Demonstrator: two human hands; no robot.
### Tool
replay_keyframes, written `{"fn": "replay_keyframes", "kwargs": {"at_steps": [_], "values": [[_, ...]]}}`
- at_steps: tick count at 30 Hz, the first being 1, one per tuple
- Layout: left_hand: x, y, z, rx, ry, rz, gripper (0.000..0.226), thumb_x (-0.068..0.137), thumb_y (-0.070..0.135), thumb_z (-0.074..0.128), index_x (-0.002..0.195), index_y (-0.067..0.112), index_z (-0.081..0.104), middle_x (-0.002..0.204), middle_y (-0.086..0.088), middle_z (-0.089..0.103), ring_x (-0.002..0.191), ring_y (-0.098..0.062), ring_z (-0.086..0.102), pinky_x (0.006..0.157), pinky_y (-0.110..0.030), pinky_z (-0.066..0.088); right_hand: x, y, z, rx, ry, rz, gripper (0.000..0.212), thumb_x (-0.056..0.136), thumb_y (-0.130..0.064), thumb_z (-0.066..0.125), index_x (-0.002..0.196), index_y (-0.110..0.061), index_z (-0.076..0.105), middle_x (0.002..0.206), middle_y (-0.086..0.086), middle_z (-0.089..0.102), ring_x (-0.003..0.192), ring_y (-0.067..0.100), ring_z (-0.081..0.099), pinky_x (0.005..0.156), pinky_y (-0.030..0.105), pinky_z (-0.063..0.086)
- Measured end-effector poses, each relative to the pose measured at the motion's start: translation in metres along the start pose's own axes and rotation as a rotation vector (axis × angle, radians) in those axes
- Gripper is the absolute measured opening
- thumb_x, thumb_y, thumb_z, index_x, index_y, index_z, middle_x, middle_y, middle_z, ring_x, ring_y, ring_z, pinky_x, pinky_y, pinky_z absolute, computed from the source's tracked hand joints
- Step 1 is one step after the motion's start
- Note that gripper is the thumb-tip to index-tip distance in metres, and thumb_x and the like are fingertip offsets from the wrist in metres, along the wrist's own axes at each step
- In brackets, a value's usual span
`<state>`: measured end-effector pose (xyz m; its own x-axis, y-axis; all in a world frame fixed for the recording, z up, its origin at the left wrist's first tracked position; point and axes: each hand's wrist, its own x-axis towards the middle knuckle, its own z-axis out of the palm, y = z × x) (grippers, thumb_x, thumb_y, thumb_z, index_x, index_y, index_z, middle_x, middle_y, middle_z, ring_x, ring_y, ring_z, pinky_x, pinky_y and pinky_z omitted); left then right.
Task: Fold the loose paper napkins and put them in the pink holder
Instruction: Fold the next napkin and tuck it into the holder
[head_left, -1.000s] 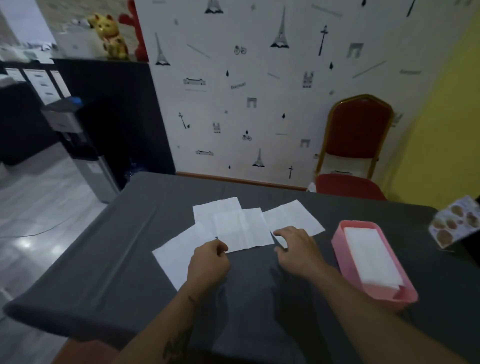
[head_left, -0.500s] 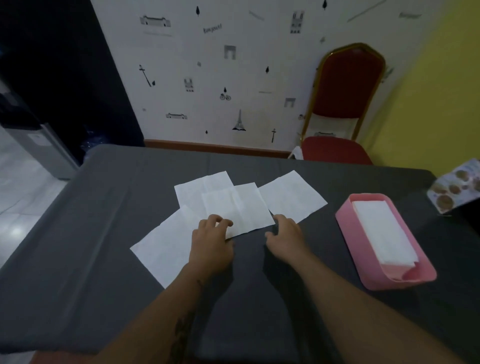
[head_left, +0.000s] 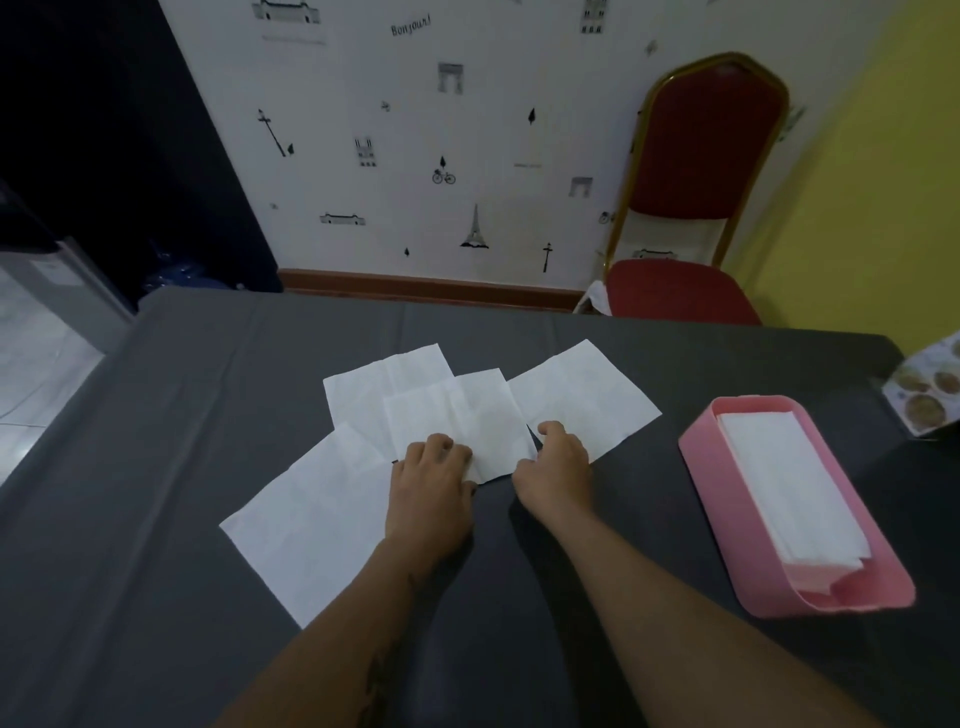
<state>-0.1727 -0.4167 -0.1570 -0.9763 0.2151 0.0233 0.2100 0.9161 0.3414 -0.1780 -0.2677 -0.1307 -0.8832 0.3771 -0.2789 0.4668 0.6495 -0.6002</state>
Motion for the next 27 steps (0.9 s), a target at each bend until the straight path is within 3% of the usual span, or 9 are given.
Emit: {"fn": "replay_keyframes", "kwargs": {"at_steps": [6, 11, 14, 17, 19, 21, 27], "values": [[0.004, -0.002, 0.003, -0.011, 0.091, 0.015, 0.017, 0.093, 0.03, 0.047, 0.099, 0.021, 0.06, 0.107, 0.003, 0.057, 0.093, -0.017, 0.05, 0.085, -0.033, 0.044, 0.002, -0.006, 0.004, -0.032, 0.042, 0.024, 0.052, 0.084, -0.01, 0.067, 0.131, -0.016, 0.045, 0.125, 0.009, 0.047, 0.103, 0.026, 0.054, 0.082, 0.037, 0.054], [0.003, 0.01, 0.001, -0.184, 0.197, -0.079, 0.011, 0.09, 0.026, 0.053, 0.088, 0.019, 0.062, 0.093, 0.003, 0.06, 0.08, -0.013, 0.052, 0.074, -0.033, 0.049, 0.005, -0.01, -0.004, 0.169, 0.021, 0.132, 0.047, 0.089, -0.019, 0.061, 0.133, -0.017, 0.045, 0.124, 0.005, 0.049, 0.095, 0.019, 0.049, 0.077, 0.033, 0.05], [-0.001, 0.018, -0.004, -0.309, 0.255, -0.128, 0.006, 0.087, 0.021, 0.059, 0.087, 0.017, 0.064, 0.09, 0.003, 0.062, 0.078, -0.012, 0.052, 0.072, -0.033, 0.051, 0.006, -0.016, -0.009, 0.336, -0.015, 0.238, 0.041, 0.093, -0.03, 0.053, 0.131, -0.017, 0.046, 0.111, 0.0, 0.05, 0.083, 0.014, 0.052, 0.067, 0.029, 0.047], [-0.006, 0.02, -0.007, -0.337, 0.259, -0.13, 0.004, 0.086, 0.021, 0.061, 0.087, 0.019, 0.064, 0.091, 0.004, 0.062, 0.079, -0.012, 0.053, 0.074, -0.035, 0.051, 0.002, -0.025, -0.016, 0.515, -0.086, 0.377, 0.043, 0.082, -0.039, 0.051, 0.119, -0.016, 0.051, 0.108, 0.005, 0.06, 0.08, 0.022, 0.063, 0.068, 0.04, 0.061], [-0.009, 0.019, -0.008, -0.328, 0.251, -0.113, 0.004, 0.086, 0.023, 0.061, 0.087, 0.02, 0.064, 0.092, 0.005, 0.062, 0.08, -0.012, 0.053, 0.076, -0.036, 0.05, 0.001, -0.025, -0.018, 0.643, -0.142, 0.418, 0.04, 0.078, -0.033, 0.055, 0.111, -0.012, 0.055, 0.105, 0.011, 0.063, 0.082, 0.028, 0.068, 0.064, 0.041, 0.063], [-0.012, 0.016, -0.008, -0.306, 0.243, -0.083, 0.004, 0.086, 0.025, 0.061, 0.087, 0.021, 0.064, 0.092, 0.006, 0.062, 0.081, -0.012, 0.053, 0.077, -0.035, 0.048, -0.002, -0.021, -0.019, 0.716, -0.182, 0.421, 0.026, 0.082, -0.024, 0.06, 0.103, -0.009, 0.06, 0.1, 0.012, 0.063, 0.085, 0.027, 0.066, 0.071, 0.041, 0.063], [-0.028, 0.014, -0.008, -0.252, 0.154, -0.02, 0.011, 0.084, 0.034, 0.059, 0.089, 0.026, 0.064, 0.097, 0.009, 0.061, 0.085, -0.013, 0.052, 0.079, -0.033, 0.045, -0.011, -0.013, -0.033, 0.741, -0.225, 0.36, 0.007, 0.091, -0.008, 0.06, 0.093, -0.014, 0.064, 0.095, 0.005, 0.065, 0.083, 0.02, 0.059, 0.065, 0.028, 0.048]]}}
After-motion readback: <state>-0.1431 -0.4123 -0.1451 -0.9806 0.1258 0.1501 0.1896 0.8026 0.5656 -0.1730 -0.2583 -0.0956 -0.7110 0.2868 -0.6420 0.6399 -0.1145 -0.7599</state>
